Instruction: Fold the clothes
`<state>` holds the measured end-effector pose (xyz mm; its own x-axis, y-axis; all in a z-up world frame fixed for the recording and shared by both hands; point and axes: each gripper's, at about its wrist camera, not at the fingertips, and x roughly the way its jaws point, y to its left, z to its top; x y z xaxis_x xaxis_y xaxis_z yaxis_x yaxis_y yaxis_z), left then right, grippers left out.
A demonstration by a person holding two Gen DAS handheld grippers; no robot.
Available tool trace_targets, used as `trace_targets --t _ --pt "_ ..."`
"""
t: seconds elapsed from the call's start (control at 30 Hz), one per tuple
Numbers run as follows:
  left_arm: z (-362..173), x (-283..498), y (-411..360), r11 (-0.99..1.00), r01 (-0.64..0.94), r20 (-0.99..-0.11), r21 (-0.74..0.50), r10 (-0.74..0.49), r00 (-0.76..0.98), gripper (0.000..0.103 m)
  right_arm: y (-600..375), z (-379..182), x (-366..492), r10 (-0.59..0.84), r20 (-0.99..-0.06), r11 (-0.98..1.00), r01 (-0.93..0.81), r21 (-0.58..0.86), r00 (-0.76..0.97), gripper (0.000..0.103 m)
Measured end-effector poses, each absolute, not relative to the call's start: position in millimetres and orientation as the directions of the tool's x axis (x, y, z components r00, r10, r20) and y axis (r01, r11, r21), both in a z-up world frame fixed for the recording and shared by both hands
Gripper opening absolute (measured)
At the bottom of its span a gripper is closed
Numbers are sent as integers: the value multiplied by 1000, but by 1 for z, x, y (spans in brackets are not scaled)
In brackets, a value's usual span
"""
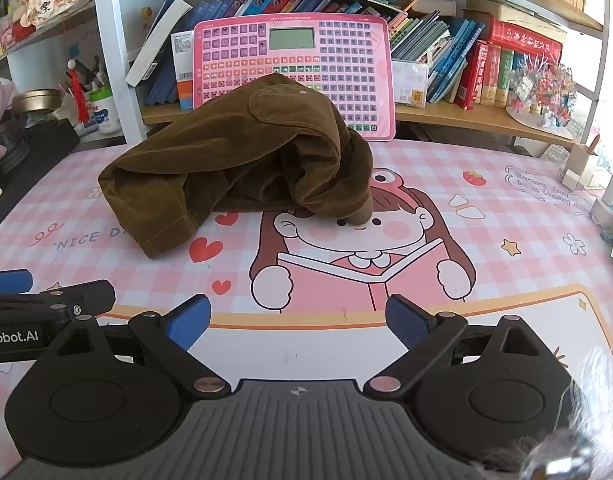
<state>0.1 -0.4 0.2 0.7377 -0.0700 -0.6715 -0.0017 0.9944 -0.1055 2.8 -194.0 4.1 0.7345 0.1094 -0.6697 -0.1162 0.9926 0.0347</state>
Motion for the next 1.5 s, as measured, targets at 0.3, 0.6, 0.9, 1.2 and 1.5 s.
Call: trace_targets --t 0.3,0.6,0.9,1.2,1.5 --pt "1 -1 0 994 0 -672 -105 -71 737 103 -195 5 0 105 -672 993 -110 35 733 95" --pt "1 -5 -2 994 -3 -675 -105 -69 735 103 -194 4 -2 104 -677 993 -110 34 729 96" --pt "1 -5 -3 995 -5 -678 -103 -67 732 103 -194 3 -2 102 -678 993 -110 32 728 96" --pt "1 -6 -2 995 -11 -680 -101 -61 731 103 -194 3 -3 104 -679 993 -111 33 727 96" --pt "1 -8 -1 994 -16 -680 -105 -60 730 103 -193 2 -4 108 -682 993 -116 34 724 96"
